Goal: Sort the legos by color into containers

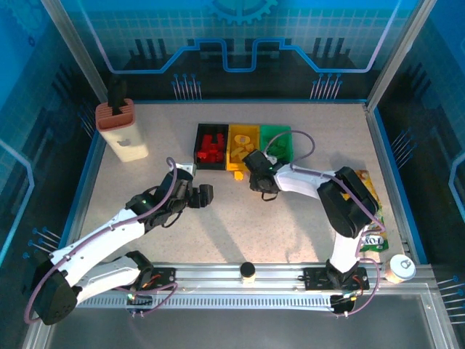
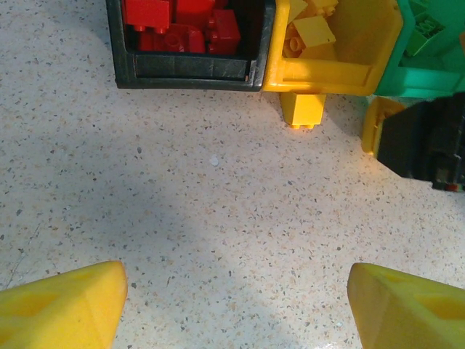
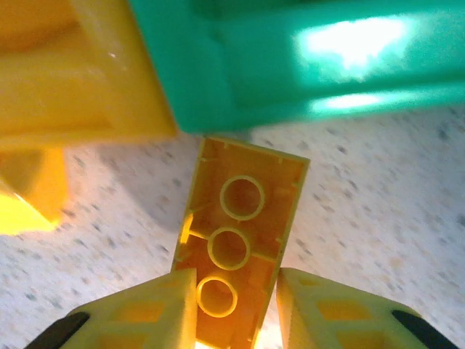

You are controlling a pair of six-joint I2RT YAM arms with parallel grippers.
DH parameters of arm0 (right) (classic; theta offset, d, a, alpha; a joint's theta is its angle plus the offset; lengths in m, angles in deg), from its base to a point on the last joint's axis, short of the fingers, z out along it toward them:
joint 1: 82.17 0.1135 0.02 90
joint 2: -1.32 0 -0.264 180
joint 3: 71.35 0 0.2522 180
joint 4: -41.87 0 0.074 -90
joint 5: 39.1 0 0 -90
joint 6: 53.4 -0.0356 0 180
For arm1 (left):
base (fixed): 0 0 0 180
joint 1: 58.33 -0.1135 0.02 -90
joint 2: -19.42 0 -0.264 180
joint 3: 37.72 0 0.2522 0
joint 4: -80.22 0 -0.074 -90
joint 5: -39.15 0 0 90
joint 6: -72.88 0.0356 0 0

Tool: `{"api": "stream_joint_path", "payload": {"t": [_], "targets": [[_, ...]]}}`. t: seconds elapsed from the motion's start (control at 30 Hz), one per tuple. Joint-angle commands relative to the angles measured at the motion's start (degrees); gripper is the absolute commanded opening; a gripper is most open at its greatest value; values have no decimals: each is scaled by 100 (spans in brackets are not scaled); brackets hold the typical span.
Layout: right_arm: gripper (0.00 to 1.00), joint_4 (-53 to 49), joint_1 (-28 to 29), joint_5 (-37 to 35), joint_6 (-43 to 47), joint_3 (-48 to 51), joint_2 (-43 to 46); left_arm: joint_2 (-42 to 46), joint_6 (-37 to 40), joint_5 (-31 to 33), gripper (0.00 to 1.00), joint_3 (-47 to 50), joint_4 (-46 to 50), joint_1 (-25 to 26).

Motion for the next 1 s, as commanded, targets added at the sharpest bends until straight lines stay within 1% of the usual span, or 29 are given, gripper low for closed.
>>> {"api": "stream_joint_path", "payload": {"t": [0.0, 0.07, 0.2, 0.27, 0.4, 0.6, 0.67, 0.77, 0.9, 0.97], "targets": [[34, -267, 17, -215, -61, 131, 311, 83, -77, -43, 80, 34, -76, -30], [37, -339, 28, -259, 22, 37, 360, 83, -69, -60, 80, -2, -78, -25], [50, -482, 29, -326, 201, -222, 278, 92, -60, -64, 80, -82, -50, -29], [55, -520, 11, -349, 255, -303, 202, 116, -60, -45, 80, -82, -29, -26], [59, -538, -94, -263, 274, -405, -28, 166, -77, -29, 80, -27, -8, -30], [60, -520, -235, -129, 273, -535, -399, 179, -96, -35, 80, 20, 2, -25], [60, -537, -258, -105, 264, -572, -489, 188, -95, -20, 80, 21, 15, -28], [55, -520, -254, -59, 263, -551, -522, 197, -93, -9, 80, 45, 2, -30], [40, -525, -142, -149, 277, -426, -365, 189, -95, 0, 80, 74, -34, -28], [35, -625, -33, -294, 306, -421, -264, 180, -95, 0, 80, 90, -60, -29]]}}
